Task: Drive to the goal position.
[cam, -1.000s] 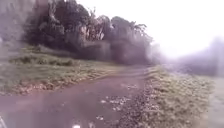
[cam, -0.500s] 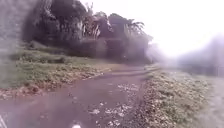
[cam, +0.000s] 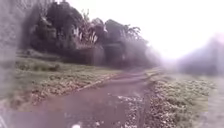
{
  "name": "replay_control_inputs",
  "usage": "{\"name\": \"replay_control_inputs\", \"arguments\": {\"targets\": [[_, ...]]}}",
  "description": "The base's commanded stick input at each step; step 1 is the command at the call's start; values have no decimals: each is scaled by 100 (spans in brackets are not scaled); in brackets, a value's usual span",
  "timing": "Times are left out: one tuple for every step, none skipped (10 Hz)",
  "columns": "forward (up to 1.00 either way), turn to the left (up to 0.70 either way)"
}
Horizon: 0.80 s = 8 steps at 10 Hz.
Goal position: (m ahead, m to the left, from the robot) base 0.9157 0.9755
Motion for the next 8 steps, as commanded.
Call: {"name": "replay_control_inputs", "arguments": {"targets": [[70,-14],[70,-14],[70,-14],[70,-14],[70,-14],[70,-14],[70,-14],[70,-14]]}}
